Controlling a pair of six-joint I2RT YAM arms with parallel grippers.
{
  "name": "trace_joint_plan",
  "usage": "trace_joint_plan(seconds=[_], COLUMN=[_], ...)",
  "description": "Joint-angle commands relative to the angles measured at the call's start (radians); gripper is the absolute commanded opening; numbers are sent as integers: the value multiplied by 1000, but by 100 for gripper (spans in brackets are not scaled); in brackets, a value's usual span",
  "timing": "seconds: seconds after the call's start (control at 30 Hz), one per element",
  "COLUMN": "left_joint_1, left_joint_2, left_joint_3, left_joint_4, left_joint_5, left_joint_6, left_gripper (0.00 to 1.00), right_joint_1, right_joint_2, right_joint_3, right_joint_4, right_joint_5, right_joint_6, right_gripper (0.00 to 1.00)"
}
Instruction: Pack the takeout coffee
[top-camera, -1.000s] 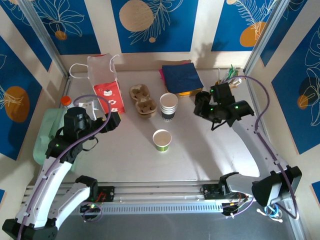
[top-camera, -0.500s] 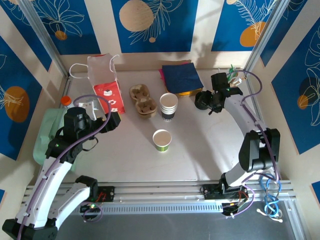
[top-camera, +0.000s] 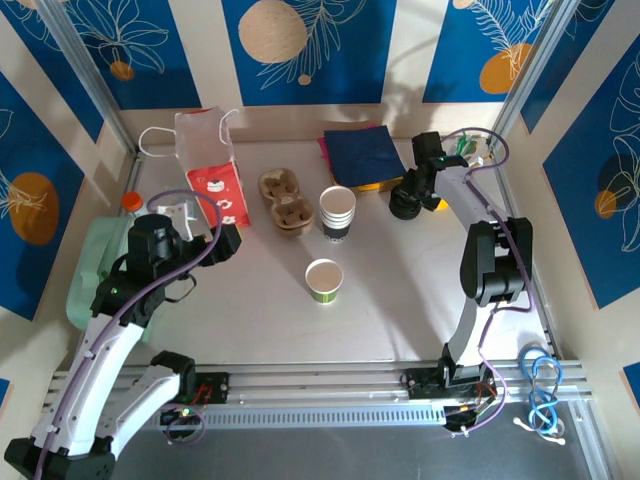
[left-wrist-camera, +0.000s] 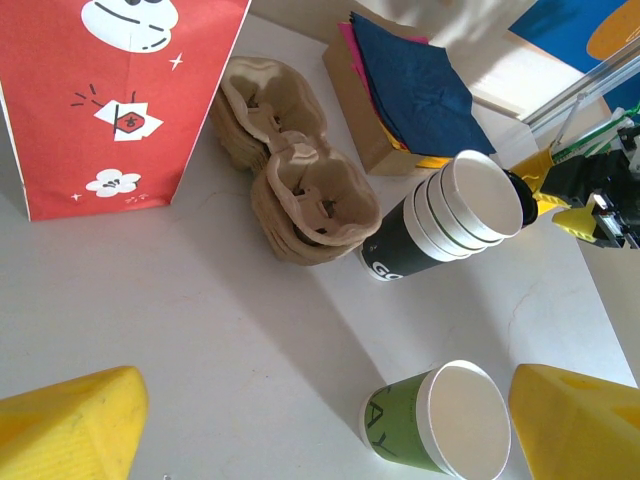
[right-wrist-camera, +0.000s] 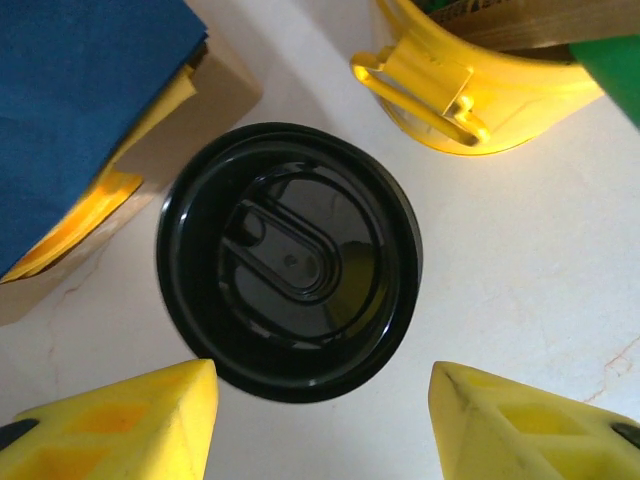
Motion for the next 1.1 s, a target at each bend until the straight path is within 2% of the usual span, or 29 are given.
trace_joint_plan(seconds=[0.0,0.63,1.07], left_joint_1=[-7,-7,-8], left_joint_2=[-6,0,-3], left_joint_3=[24,35,39], left_joint_4=[-13,-12,-11], left_joint_5=[-14,-15,-6], left_joint_6=[14,7,6], left_gripper=[93,93,93], right_joint_1=[-14,-30,-29], right_joint_2=[26,99,118], right_joint_3=[41,73,86], right_joint_4=[-34,-29,-37], right_joint_5=[12,-22,-26], right_joint_6=[13,-6,-4], right_gripper=[58,37,38])
